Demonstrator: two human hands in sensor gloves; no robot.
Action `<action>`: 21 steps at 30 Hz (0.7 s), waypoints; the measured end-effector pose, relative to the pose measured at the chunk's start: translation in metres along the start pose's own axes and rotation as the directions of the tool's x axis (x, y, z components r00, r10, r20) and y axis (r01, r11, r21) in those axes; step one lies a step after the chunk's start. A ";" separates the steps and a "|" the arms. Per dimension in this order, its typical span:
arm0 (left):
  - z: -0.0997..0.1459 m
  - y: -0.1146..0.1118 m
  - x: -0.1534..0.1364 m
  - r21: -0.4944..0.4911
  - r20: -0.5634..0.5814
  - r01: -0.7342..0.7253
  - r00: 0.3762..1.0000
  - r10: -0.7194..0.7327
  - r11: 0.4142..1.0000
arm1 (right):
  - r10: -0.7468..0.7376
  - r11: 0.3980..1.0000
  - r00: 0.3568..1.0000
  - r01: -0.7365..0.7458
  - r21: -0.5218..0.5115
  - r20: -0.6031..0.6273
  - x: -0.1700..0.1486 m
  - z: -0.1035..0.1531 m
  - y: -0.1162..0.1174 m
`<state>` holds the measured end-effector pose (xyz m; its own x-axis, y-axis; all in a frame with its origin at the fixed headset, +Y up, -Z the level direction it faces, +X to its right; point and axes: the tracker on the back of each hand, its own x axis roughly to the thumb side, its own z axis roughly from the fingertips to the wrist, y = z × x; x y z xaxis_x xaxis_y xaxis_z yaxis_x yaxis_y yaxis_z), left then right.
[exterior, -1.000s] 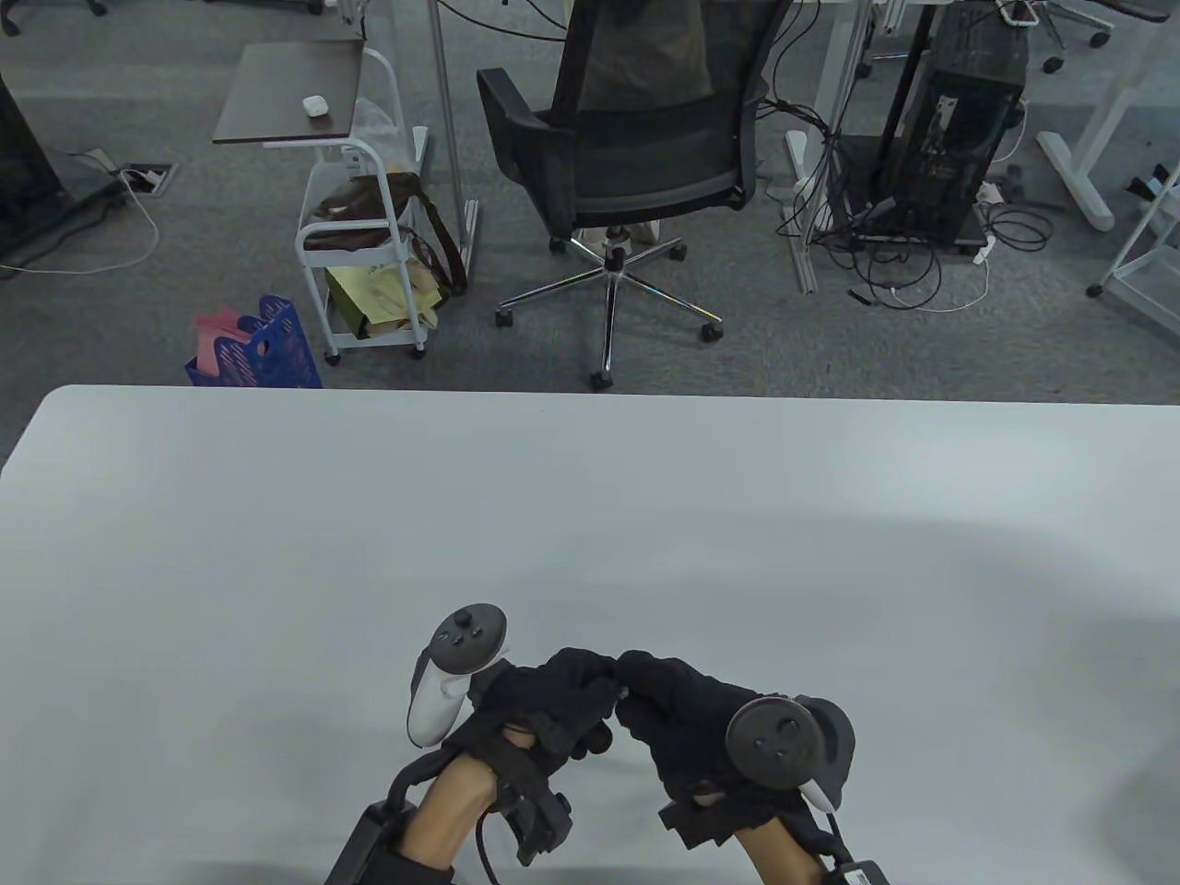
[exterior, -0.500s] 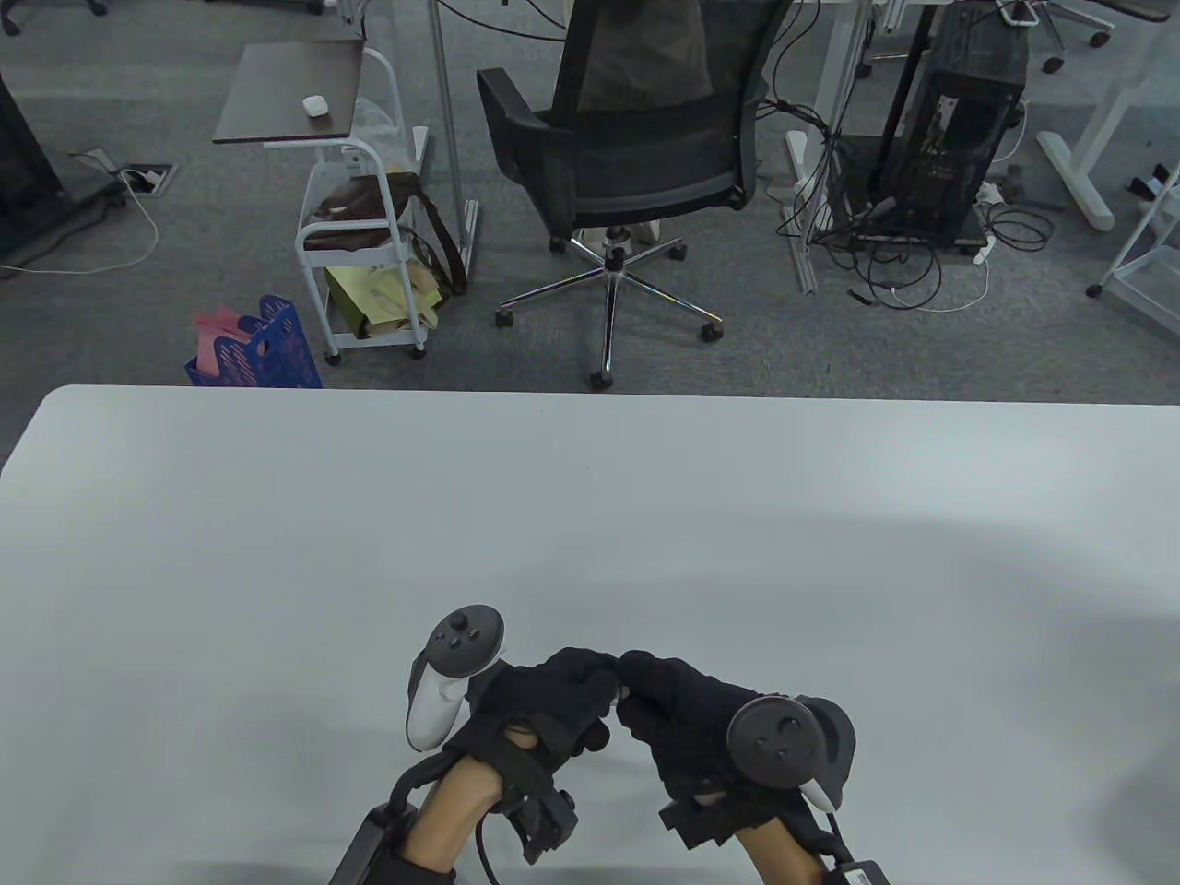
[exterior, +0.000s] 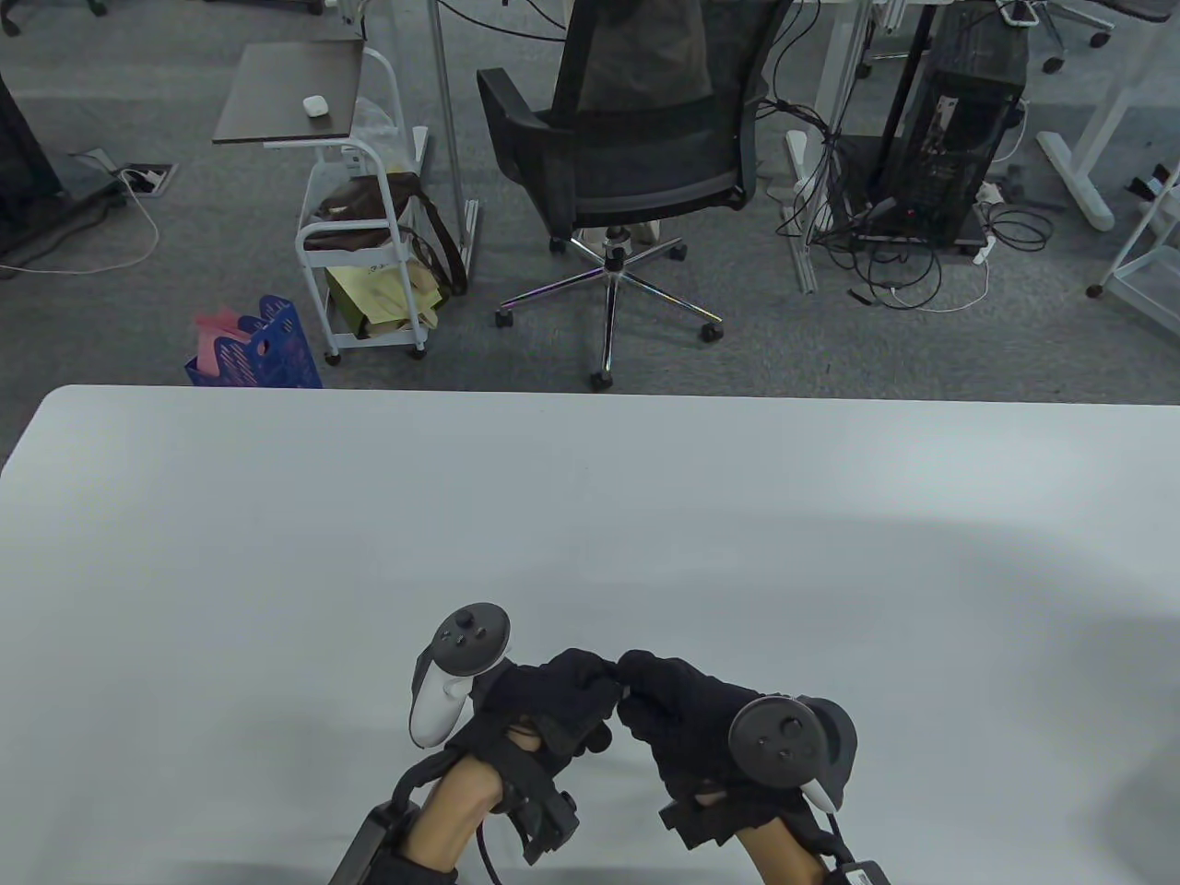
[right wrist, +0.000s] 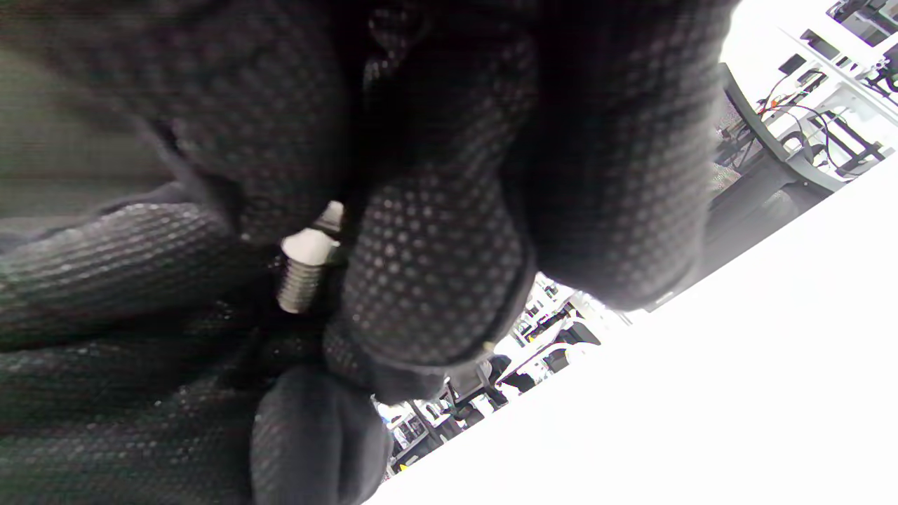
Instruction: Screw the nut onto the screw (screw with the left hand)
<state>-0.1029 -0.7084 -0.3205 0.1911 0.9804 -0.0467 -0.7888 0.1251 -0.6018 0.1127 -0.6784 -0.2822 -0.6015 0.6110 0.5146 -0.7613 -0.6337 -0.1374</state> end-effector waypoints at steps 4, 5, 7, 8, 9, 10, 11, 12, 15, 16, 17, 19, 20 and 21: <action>0.001 0.002 -0.001 0.034 0.014 -0.035 0.999 0.034 0.999 | 0.002 1.000 1.000 -0.002 -0.002 -0.002 0.000 0.000 0.000; 0.002 0.002 -0.002 0.058 -0.007 -0.014 1.000 0.014 0.998 | 0.004 1.000 1.000 -0.004 0.000 -0.002 0.000 0.000 0.000; 0.001 0.001 -0.004 0.065 -0.026 0.013 1.000 -0.012 0.998 | 0.006 1.000 1.000 -0.006 0.001 -0.003 0.000 0.000 0.000; 0.001 0.000 -0.003 0.051 -0.025 0.012 1.000 -0.011 0.999 | 0.006 1.000 1.000 -0.006 0.000 -0.003 0.000 0.000 0.000; 0.000 -0.001 -0.001 0.031 -0.021 0.009 1.000 -0.008 0.999 | 0.006 1.000 1.000 -0.006 0.003 -0.001 0.000 0.000 0.000; 0.000 -0.001 0.000 0.017 -0.022 0.012 1.000 -0.012 1.000 | 0.002 1.000 1.000 -0.002 0.002 -0.002 0.000 0.000 0.000; 0.000 -0.001 0.000 -0.004 -0.008 0.007 1.000 -0.007 1.000 | -0.007 1.000 1.000 0.007 -0.002 -0.003 0.000 0.000 -0.001; 0.001 -0.001 0.000 -0.009 -0.001 -0.003 1.000 0.003 1.000 | -0.012 1.000 1.000 0.012 -0.007 -0.005 0.000 0.000 -0.001; 0.002 0.001 -0.002 0.027 0.011 -0.032 0.999 0.032 0.999 | -0.012 1.000 1.000 0.012 -0.012 -0.007 0.000 0.000 -0.002; 0.002 0.001 -0.002 0.054 -0.002 -0.022 1.000 0.022 0.998 | -0.009 1.000 1.000 0.009 -0.010 -0.008 0.000 0.000 -0.002; 0.003 0.001 -0.003 0.076 -0.018 0.005 1.000 -0.004 0.997 | -0.007 1.000 1.000 0.007 -0.008 -0.009 -0.001 0.000 -0.001; 0.001 0.000 -0.004 0.061 -0.027 0.018 1.000 -0.016 0.998 | -0.004 1.000 1.000 0.004 -0.007 -0.011 -0.001 0.000 -0.001; 0.000 -0.001 -0.003 0.048 -0.025 0.013 1.000 -0.012 0.999 | -0.002 1.000 1.000 0.002 -0.006 -0.011 -0.001 0.000 -0.001; 0.000 -0.002 -0.002 0.045 -0.019 0.014 1.000 -0.013 0.999 | -0.005 1.000 1.000 0.005 -0.005 -0.010 -0.001 0.000 -0.001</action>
<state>-0.1021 -0.7104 -0.3194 0.2124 0.9757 -0.0537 -0.8118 0.1456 -0.5655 0.1143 -0.6779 -0.2825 -0.5997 0.6189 0.5072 -0.7656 -0.6283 -0.1385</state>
